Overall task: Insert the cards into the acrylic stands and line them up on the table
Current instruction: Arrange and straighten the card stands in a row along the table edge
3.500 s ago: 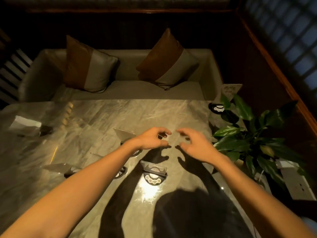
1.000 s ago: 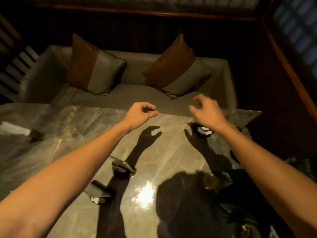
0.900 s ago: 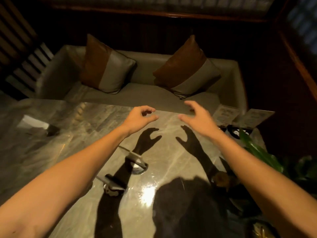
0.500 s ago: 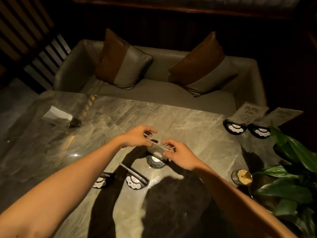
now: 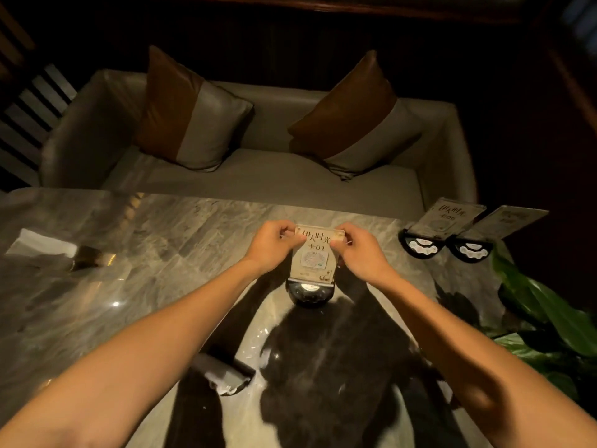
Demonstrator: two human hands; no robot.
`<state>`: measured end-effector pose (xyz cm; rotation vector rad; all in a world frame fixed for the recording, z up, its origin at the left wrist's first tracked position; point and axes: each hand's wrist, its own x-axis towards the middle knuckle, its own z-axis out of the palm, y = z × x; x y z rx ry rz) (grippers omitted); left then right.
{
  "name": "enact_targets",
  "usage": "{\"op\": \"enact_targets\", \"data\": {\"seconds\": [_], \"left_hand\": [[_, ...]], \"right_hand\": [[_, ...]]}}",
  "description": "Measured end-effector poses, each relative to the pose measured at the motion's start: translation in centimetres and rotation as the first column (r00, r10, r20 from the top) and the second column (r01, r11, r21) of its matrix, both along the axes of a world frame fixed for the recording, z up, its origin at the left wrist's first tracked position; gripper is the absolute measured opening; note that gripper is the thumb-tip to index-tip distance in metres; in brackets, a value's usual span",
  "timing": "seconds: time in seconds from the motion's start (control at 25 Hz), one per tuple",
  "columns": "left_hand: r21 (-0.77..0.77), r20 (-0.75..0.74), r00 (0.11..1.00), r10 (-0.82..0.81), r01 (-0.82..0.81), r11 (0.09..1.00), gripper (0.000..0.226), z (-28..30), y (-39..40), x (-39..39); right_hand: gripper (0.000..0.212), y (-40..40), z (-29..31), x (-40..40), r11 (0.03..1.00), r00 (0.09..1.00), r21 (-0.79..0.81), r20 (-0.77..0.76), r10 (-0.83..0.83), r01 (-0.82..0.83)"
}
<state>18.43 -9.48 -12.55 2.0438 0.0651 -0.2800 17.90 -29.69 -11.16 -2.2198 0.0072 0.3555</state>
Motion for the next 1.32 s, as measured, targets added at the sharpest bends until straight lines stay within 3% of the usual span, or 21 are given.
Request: {"op": "enact_targets", "data": {"seconds": [0.24, 0.52, 0.72, 0.88, 1.0, 1.08, 1.32], "left_hand": [[-0.091, 0.148, 0.985, 0.083, -0.070, 0.993, 0.008, -0.8, -7.6, 6.9], [-0.109, 0.079, 0.997, 0.024, -0.015, 0.994, 0.005, -2.7, -12.1, 10.5], [-0.103, 0.004, 1.000, -0.019, 0.019, 0.994, 0.015, -2.6, -12.6, 11.2], [-0.092, -0.002, 0.999, -0.047, 0.046, 0.995, 0.029, -0.7, -10.6, 10.1], [-0.085, -0.035, 0.999, -0.008, 0.005, 0.996, 0.031, 0.8, -7.1, 8.0], [-0.074, -0.061, 0.998, -0.008, 0.003, 0.997, 0.031, 1.8, -4.0, 5.7], [-0.070, -0.073, 0.996, -0.048, 0.043, 0.997, 0.043, 4.6, 4.5, -4.1]], "right_hand": [[0.013, -6.1, 1.1, 6.8, 0.983, 0.990, -0.166, 0.131, -0.054, 0.075], [0.013, -10.2, 0.0, 9.1, 0.961, 0.990, -0.251, 0.100, -0.098, 0.121], [0.013, -11.2, -0.6, 9.1, 0.955, 0.991, -0.269, 0.077, -0.107, 0.124], [0.037, -10.5, 1.0, 8.3, 0.938, 0.996, -0.339, 0.082, -0.046, 0.072], [0.047, -9.5, 2.1, 6.4, 0.869, 0.970, -0.478, 0.241, -0.006, 0.124], [0.051, -7.7, 2.9, 4.3, 0.890, 0.958, -0.440, 0.287, 0.009, 0.124], [0.071, 2.2, 4.0, -4.6, 0.985, 0.985, -0.125, 0.117, 0.131, -0.116]]}}
